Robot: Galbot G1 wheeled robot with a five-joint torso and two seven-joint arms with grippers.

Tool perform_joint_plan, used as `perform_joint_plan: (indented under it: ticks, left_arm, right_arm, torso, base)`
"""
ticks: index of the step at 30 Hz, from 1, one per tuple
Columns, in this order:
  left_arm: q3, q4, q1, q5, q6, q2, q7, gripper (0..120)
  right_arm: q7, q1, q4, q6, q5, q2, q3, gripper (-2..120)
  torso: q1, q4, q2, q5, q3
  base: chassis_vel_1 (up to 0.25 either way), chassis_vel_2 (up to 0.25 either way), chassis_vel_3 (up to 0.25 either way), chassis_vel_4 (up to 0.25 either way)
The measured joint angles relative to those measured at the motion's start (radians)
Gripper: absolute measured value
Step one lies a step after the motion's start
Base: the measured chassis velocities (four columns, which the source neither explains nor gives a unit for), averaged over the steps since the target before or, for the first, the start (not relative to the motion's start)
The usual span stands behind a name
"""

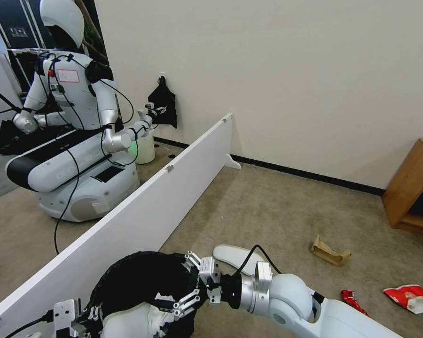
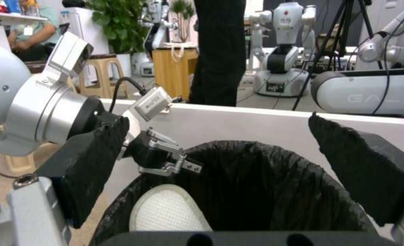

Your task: Pick up the trash bin, then pick up the garbage from the floor and place it into the trash bin.

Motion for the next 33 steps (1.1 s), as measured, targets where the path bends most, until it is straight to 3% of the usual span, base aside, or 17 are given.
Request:
perform_joint_plan:
  ticks: [5,11,16,17,19,24,27,29,30,32,33]
  left_arm:
    - [0.0,-0.003,0.0,-0.001,0.001,0.0,-0.002,4]
    - [0.005,-0.004,-0.002,0.003,0.001,-0.005,0.0,4]
    - [0.005,0.0,-0.005,0.006,-0.004,-0.006,0.007,4]
    - [0.005,0.0,-0.005,0.006,-0.004,-0.006,0.007,4]
    - [0.005,0.008,-0.006,0.007,-0.008,-0.003,0.011,4]
    - [0.016,0.021,-0.009,0.016,-0.017,0.009,0.018,4]
    - [0.018,0.031,-0.015,0.015,-0.019,0.015,0.02,4]
    - [0.016,0.047,-0.021,0.01,-0.022,0.017,0.024,4]
    - [0.016,0.047,-0.021,0.01,-0.022,0.017,0.024,4]
    - [0.01,0.063,-0.021,-0.008,-0.029,0.023,0.031,4]
    - [0.01,0.063,-0.021,-0.008,-0.029,0.023,0.031,4]
  right_arm:
    - [0.0,-0.05,0.015,0.006,0.002,-0.009,0.046,100]
    - [0.034,-0.192,0.02,0.042,0.013,0.0,0.247,100]
    - [0.105,-0.386,0.0,0.099,-0.05,0.039,0.583,100]
    - [0.105,-0.386,0.0,0.099,-0.05,0.039,0.583,100]
    - [0.16,-0.509,-0.015,0.119,-0.106,0.062,0.733,100]
    - [0.229,-0.677,-0.025,0.136,-0.223,0.109,0.932,100]
    - [0.249,-0.763,-0.017,0.136,-0.283,0.172,1.034,100]
    - [0.258,-0.816,-0.015,0.146,-0.353,0.257,1.105,100]
    - [0.258,-0.816,-0.015,0.146,-0.353,0.257,1.105,100]
    - [0.254,-0.875,-0.039,0.201,-0.444,0.399,1.218,100]
    - [0.254,-0.875,-0.039,0.201,-0.444,0.399,1.218,100]
  torso:
    - [0.0,0.0003,0.0,0.0,0.0]
    - [0.0,-0.0001,0.0,0.0001,0.0]
    - [0.0,-0.0001,0.0,0.0002,0.0]
    - [0.0,-0.0001,0.0,0.0002,0.0]
    - [0.0,-0.0003,0.0,0.0002,0.0]
    - [0.0,-0.0004,0.0,0.0,0.0]
    - [0.0,0.0001,0.0,-0.0002,0.0]
    - [0.0,0.0,0.0,-0.0002,0.0]
    - [0.0,0.0,0.0,-0.0002,0.0]
    - [0.0,-0.0003,0.0,0.0002,0.0]
    - [0.0,-0.0003,0.0,0.0002,0.0]
  base:
    - [0.0,0.0,0.0,0.0]
    - [0.0,0.0,0.0,0.0]
    - [0.0,0.0,0.0,0.0]
    - [0.0,0.0,0.0,0.0]
    - [0.0,0.0,0.0,0.0]
    - [0.0,0.0,0.0,0.0]
    - [0.0,0.0,0.0,0.0]
    - [0.0,0.0,0.0,0.0]
    - [0.0,0.0,0.0,0.0]
    - [0.0,0.0,0.0,0.0]
    - [0.0,0.0,0.0,0.0]
